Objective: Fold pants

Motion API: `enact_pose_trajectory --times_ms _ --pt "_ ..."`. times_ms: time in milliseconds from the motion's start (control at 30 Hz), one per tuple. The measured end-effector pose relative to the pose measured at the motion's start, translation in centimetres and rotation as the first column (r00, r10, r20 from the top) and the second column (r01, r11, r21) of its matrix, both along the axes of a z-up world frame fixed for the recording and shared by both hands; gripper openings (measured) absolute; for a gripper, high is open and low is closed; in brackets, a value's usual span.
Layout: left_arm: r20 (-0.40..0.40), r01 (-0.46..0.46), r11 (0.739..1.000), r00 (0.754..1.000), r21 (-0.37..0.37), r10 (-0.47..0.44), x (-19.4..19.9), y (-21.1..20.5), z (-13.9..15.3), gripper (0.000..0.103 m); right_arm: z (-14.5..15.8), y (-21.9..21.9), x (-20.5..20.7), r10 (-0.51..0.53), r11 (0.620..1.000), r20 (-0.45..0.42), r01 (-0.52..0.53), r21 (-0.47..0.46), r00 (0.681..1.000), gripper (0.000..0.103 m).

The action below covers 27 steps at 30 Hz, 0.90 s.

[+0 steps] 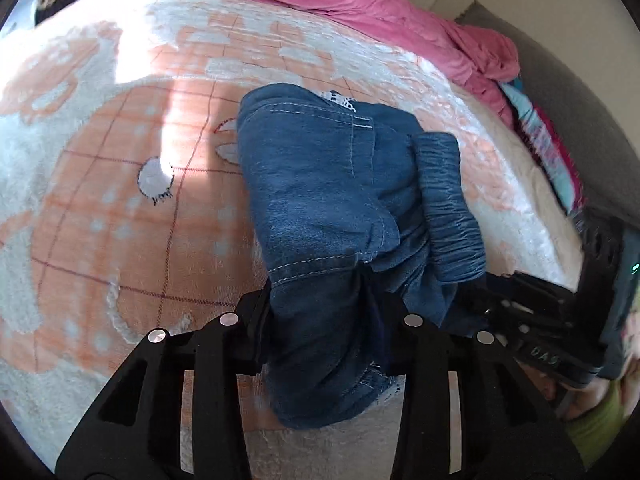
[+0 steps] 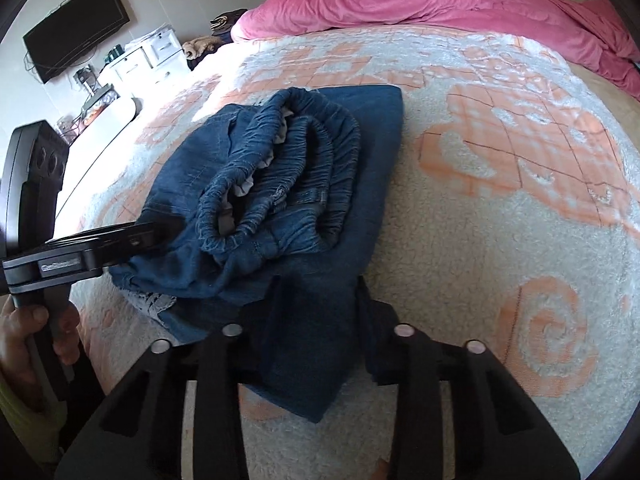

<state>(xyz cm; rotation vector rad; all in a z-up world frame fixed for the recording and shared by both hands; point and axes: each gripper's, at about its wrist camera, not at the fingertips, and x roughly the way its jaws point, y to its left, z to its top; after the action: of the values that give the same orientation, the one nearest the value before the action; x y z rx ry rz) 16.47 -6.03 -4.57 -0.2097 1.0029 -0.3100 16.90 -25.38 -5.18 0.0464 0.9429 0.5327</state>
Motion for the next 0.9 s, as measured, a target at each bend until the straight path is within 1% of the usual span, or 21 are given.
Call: enact_pose_trajectory --times_ms 33,100,200,267,367,433,467,533,600,700,767,800,833,867,900 --pt "0.006 0.015 0.999 1.0 0.034 -0.015 0.0 -0.4 0.2 0.027 0.1 0.2 0.0 -0.004 1.0 0.002 0.004 0.001 1.0 0.018" --pt "0.002 0.025 0.999 1.0 0.031 -0.025 0.0 -0.1 0.9 0.023 0.6 0.1 -0.2 -0.01 1.0 0.004 0.01 0.024 1.0 0.014" --pt "0.002 0.026 0.999 1.0 0.025 -0.026 0.2 0.9 1.7 0.022 1.3 0.0 -0.5 0.0 0.997 0.003 0.0 0.081 1.0 0.013" --pt "0.004 0.03 0.999 1.0 0.037 -0.03 0.2 1.3 1.9 0.022 1.3 0.0 -0.8 0.007 0.994 -0.013 -0.005 0.109 1.0 0.013" --pt "-0.024 0.031 0.999 0.999 0.03 -0.031 0.5 1.5 0.9 0.027 0.4 -0.1 -0.7 -0.018 0.996 -0.04 0.022 0.083 0.999 0.013" --pt "-0.018 0.03 0.999 0.999 0.039 -0.029 0.2 1.4 0.6 0.031 -0.3 -0.4 -0.5 -0.029 0.995 -0.068 0.035 0.09 0.997 0.016" --pt "-0.014 0.028 0.999 1.0 0.039 -0.028 0.0 1.4 0.6 0.032 -0.4 -0.5 -0.5 -0.032 0.995 -0.068 0.039 0.096 0.997 0.015" --pt "-0.009 0.028 0.998 1.0 0.051 -0.028 -0.1 1.3 0.5 0.037 -0.3 -0.5 -0.6 -0.038 0.995 -0.067 0.044 0.093 0.997 0.016" --pt "-0.01 0.029 0.999 1.0 0.044 -0.028 0.0 1.4 0.3 0.04 -0.1 -0.3 -0.7 -0.041 0.996 -0.065 0.046 0.078 0.997 0.016" --pt "0.0 0.025 0.999 1.0 0.039 -0.025 -0.1 1.6 0.2 0.044 0.2 0.0 -0.8 -0.046 0.997 -0.054 0.049 0.055 0.998 0.022" --pt "0.009 0.024 0.999 1.0 0.042 -0.025 -0.2 1.5 0.4 0.05 0.5 0.0 -1.1 -0.056 0.997 -0.042 0.058 0.045 0.998 0.031" --pt "0.013 0.025 0.998 1.0 0.049 -0.025 -0.3 1.4 0.5 0.055 0.7 0.2 -1.2 -0.057 0.998 -0.033 0.058 0.035 0.998 0.034" --pt "0.021 0.026 0.998 0.999 0.052 -0.028 -0.4 1.3 0.7 0.06 0.7 0.2 -1.4 -0.061 0.998 -0.026 0.062 0.029 0.998 0.042" --pt "0.026 0.026 0.999 0.999 0.047 -0.027 -0.6 1.3 0.8 0.061 1.0 0.1 -1.6 -0.066 0.997 -0.016 0.066 0.027 0.998 0.051" --pt "0.028 0.022 0.999 0.999 0.04 -0.023 -0.6 1.4 0.9 0.064 1.2 0.1 -1.7 -0.069 0.997 -0.005 0.069 0.019 0.998 0.054"
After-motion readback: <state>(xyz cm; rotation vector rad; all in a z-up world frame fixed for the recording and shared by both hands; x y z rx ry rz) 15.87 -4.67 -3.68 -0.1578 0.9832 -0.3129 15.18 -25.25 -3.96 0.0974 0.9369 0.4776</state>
